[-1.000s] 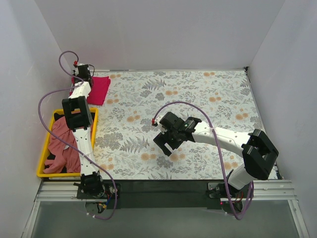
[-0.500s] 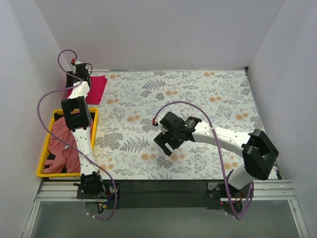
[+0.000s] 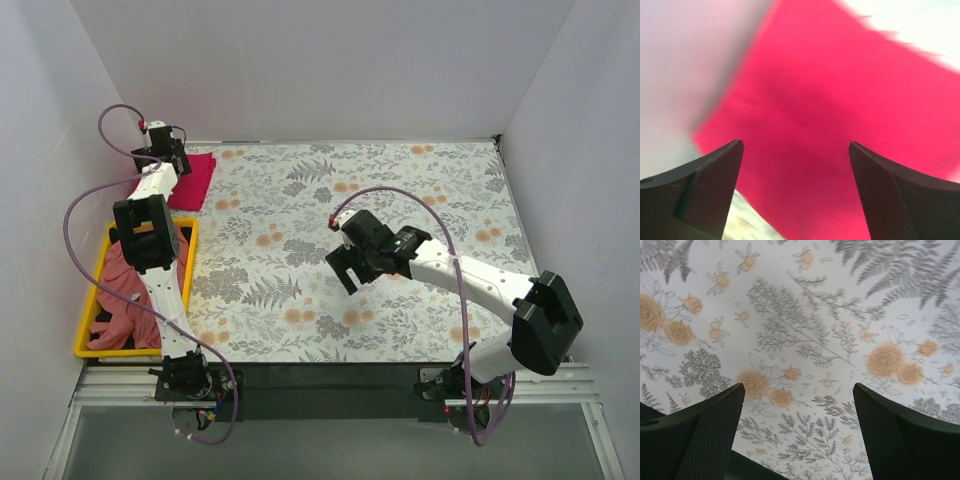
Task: Fold and stack the t-shirts
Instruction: Neatly place the folded tshirt to the corner, then reset both grippers
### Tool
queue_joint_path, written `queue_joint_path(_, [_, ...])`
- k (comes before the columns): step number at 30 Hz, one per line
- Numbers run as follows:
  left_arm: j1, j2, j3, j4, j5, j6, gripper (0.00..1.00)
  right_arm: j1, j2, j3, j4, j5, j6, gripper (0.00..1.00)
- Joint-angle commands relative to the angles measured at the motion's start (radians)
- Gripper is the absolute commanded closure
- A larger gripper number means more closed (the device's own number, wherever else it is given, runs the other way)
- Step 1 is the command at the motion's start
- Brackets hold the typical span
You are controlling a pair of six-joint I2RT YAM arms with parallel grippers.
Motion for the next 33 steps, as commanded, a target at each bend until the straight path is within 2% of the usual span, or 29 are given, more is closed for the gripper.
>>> queue_joint_path(1, [-0.047,-0.252,-0.061,-0.009,0.428,-0.276,0.08,-0.066,-0.091,-0.003,0.001,0.125,0.045,0.04])
queue_joint_path(4, [-0.112,-0.338,-0.127,-0.010,0.597,-0.366,0.06,-0.142,-0.160,-0.021,0.001,0.191,0.081,0.02])
queue_joint_path(8, [-0.250,-0.497,-0.257,-0.014,0.638,-0.401,0.06,-0.253,-0.281,-0.044,0.002,0.260,0.120,0.02])
queue_joint_path(10, [-0.317,-0.629,-0.334,-0.015,0.635,-0.416,0.06,-0.311,-0.359,-0.052,0.001,0.284,0.121,0.02])
queue_joint_path(13, [-0.373,-0.843,-0.498,-0.020,0.587,-0.438,0.06,-0.372,-0.464,-0.063,-0.005,0.343,0.115,0.02])
queue_joint_path(14, [-0.385,-0.961,-0.581,-0.038,0.569,-0.439,0.05,-0.380,-0.493,-0.064,-0.008,0.359,0.114,0.02])
queue_joint_path(16, [-0.394,-1.081,-0.653,-0.061,0.511,-0.452,0.05,-0.386,-0.572,-0.066,-0.010,0.382,0.088,0.02])
queue_joint_path(17, [-0.399,-1.194,-0.681,-0.099,0.489,-0.449,0.06,-0.388,-0.600,-0.070,-0.007,0.392,0.075,0.02])
queue_joint_path(19, [-0.403,-1.307,-0.742,-0.145,0.394,-0.447,0.05,-0.386,-0.678,-0.079,-0.005,0.409,0.046,0.02])
queue_joint_path(23, [-0.407,-1.628,-0.831,-0.233,0.241,-0.441,0.05,-0.389,-0.807,-0.116,0.004,0.478,-0.004,0.02])
queue_joint_path(27, [-0.407,-1.842,-0.936,-0.247,0.103,-0.409,0.05,-0.389,-0.973,-0.197,0.062,0.527,-0.044,0.02])
queue_joint_path(33, [-0.407,-2.048,-1.045,-0.248,0.055,-0.383,0.05,-0.389,-1.123,-0.320,0.119,0.538,-0.050,0.02])
